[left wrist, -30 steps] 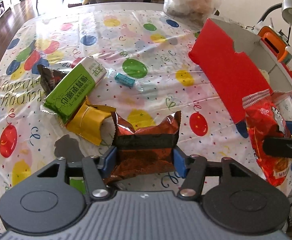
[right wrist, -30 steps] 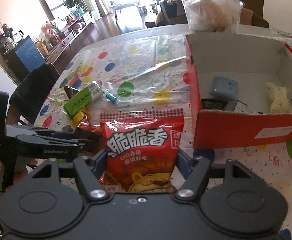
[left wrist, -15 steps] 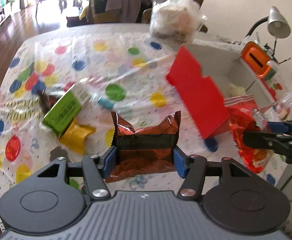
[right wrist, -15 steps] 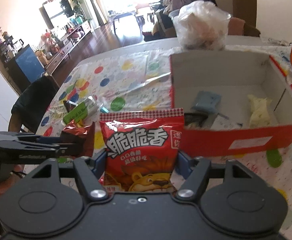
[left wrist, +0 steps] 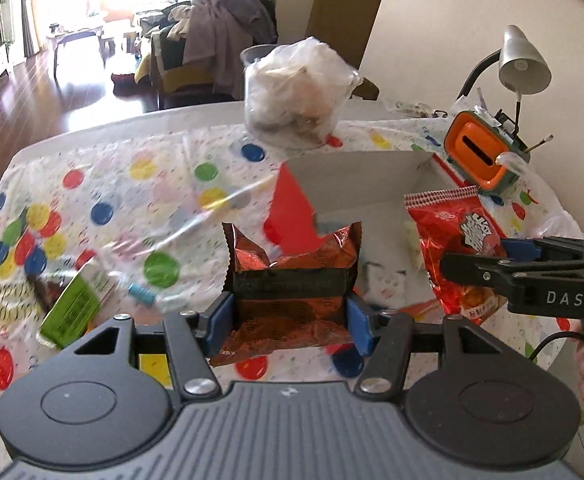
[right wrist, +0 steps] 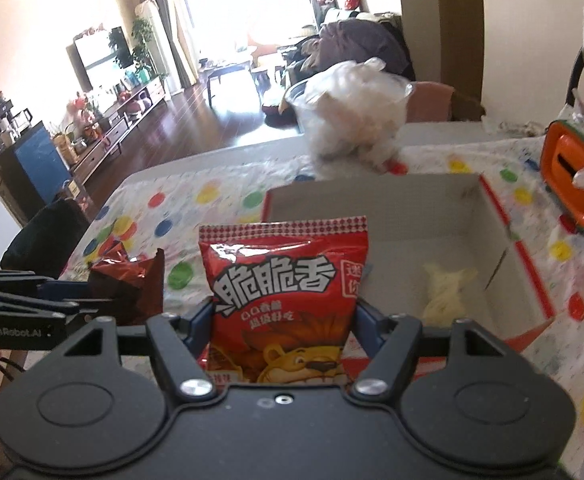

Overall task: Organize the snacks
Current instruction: 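Carry both packets into the red box and open both tools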

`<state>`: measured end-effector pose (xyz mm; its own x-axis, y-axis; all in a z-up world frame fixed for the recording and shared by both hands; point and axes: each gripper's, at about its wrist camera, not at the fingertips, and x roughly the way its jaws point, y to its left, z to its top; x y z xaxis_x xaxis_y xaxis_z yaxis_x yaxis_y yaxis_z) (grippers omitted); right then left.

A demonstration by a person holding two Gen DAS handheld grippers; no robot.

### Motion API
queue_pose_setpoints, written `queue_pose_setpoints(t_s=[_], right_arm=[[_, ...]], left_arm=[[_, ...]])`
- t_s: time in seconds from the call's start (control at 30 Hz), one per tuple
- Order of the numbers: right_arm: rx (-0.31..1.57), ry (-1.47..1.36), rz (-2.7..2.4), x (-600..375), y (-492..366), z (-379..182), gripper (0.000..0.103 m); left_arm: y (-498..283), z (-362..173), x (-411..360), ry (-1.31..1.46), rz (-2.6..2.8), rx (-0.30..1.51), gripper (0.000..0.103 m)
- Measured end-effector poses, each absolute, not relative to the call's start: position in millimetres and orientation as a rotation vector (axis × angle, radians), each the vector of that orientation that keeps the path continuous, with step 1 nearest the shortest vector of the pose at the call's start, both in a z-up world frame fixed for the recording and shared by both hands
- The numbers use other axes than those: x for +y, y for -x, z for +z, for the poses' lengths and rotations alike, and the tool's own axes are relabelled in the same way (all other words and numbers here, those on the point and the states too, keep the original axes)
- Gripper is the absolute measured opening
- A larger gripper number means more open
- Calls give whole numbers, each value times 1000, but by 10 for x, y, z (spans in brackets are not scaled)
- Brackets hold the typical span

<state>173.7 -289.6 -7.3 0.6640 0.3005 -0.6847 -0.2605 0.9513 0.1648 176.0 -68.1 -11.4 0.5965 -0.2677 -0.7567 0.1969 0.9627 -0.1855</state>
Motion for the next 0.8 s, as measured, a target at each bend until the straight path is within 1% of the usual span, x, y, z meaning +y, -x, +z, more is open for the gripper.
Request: queue_pose_setpoints(t_s=[0.4,0.67,0.8], right_arm=[[808,-10,275,-3539,-2231,-177,69],[860,32,263,-3824,-2587,-395,69],[890,73,280,-3860,-2758,-510,69]], left_arm=[[-2113,-50,-1489,48,-258,893,59],[-2429,-217,-1905,11,-238,935,59],[-2619,-380,-2025,12,-230,1005,59]])
